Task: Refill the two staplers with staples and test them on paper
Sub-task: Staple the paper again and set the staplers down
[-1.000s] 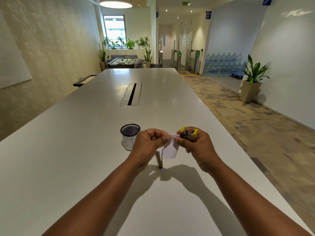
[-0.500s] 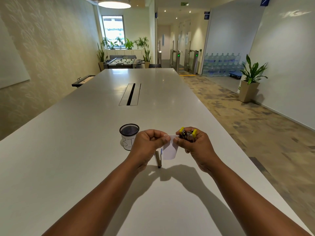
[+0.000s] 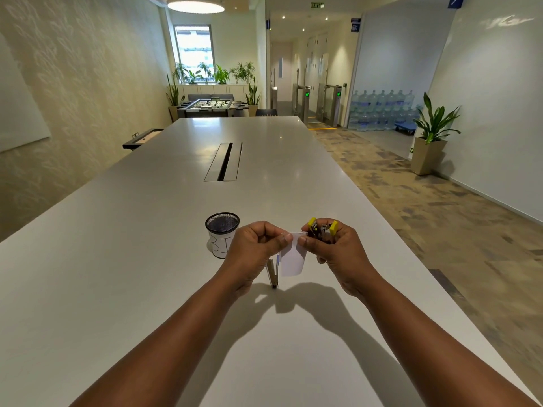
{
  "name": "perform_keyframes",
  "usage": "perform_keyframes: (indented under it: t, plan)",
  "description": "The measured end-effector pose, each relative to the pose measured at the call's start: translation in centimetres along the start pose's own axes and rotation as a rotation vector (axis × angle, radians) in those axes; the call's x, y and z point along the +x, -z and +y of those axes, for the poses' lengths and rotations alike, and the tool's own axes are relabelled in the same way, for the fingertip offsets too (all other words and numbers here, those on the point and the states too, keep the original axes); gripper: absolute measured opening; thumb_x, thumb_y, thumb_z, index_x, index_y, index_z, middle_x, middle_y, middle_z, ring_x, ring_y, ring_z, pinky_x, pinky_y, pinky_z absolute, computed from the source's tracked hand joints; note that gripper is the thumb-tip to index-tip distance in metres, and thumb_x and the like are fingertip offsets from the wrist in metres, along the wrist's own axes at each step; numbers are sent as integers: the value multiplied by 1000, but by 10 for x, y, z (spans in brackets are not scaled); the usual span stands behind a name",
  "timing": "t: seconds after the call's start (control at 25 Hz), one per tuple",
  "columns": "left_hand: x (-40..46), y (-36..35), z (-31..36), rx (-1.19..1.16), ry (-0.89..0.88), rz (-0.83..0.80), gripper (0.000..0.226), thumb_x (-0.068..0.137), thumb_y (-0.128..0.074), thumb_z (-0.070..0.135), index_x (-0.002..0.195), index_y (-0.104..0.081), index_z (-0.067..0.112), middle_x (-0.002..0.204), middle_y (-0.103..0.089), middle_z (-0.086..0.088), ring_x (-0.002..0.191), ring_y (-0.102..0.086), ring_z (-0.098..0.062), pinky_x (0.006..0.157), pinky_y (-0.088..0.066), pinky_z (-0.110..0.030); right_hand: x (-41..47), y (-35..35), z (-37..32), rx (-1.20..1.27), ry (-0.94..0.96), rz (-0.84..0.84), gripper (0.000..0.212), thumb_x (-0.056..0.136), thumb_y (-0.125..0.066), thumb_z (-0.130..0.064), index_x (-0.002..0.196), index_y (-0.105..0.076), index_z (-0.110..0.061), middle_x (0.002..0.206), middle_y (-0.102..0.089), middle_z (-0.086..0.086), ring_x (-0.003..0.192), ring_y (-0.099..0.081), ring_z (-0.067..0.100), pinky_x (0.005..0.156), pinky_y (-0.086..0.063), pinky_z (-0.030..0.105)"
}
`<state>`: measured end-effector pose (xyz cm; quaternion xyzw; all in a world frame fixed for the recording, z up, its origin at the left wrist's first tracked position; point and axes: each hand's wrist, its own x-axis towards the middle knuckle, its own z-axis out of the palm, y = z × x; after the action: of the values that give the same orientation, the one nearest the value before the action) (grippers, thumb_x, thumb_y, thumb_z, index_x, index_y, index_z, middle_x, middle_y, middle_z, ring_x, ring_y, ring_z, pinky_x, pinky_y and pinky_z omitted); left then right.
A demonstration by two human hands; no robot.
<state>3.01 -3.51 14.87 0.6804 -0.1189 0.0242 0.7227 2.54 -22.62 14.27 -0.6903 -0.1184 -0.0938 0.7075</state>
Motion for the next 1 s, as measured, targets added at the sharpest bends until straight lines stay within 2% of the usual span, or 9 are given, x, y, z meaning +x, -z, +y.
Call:
perform_keyframes:
  t: [0.12,0.24,0.36,0.48,0.6,0.76,0.88,1.0]
  plan:
    - [-1,0,1,16,-9,-2,13,87,-76,3,77,-73,12,70,-76,3,68,-69,-5,65,-53,-16,0,1,-3,-25,18,-47,19,85,-79,-3,86,-75,-22,75,-70,-3,60,-53,10,49,-41,24]
    - [0,1,1,37,-15,0,13,86,-75,1,77,-73,11,71,-76,2,69,-70,-6,67,-55,-17,2,3,-7,-115,56,-81,11,86,-78,-3,83,-75,-14,65,-65,-11,54,-50,4,50,-41,15]
    - [-1,2,0,65,-25,5,14,86,-76,3,76,-74,13,72,-77,3,70,-70,-5,68,-55,-16,2,5,-10,-158,65,-76,13,84,-79,-4,80,-75,-16,64,-65,-10,54,-51,4,51,-42,14]
    - [-1,1,-2,56,-25,17,16,86,-77,5,75,-75,17,72,-77,3,69,-70,-4,66,-54,-15,0,1,-7,-20,28,-15,25,83,-79,-2,88,-70,-25,74,-69,2,59,-55,11,49,-43,23]
    - [-2,-1,-4,22,-2,29,18,86,-77,7,72,-75,19,73,-76,2,69,-70,-5,64,-53,-14,-2,-4,2,84,8,45,33,85,-75,1,97,-62,-27,71,-66,-3,62,-57,12,51,-43,25]
    - [-4,-6,-7,-36,45,23,18,86,-78,8,70,-76,19,74,-76,-1,69,-69,-8,64,-53,-18,-7,-10,12,46,26,157,18,87,-73,-16,99,-63,-24,73,-67,-11,64,-59,6,52,-47,20]
    - [-3,-6,-8,-94,81,45,12,87,-76,10,77,-74,15,77,-74,-5,73,-66,-15,70,-55,-26,-9,-12,15,74,-31,97,11,85,-76,-25,91,-71,-17,75,-67,-2,65,-56,13,50,-43,23]
    - [-4,-5,-11,-136,101,54,13,88,-74,9,76,-73,15,78,-72,-7,75,-65,-19,73,-55,-30,-12,-12,17,105,-102,13,13,94,-71,-18,95,-76,-6,80,-65,10,71,-51,21,51,-37,26]
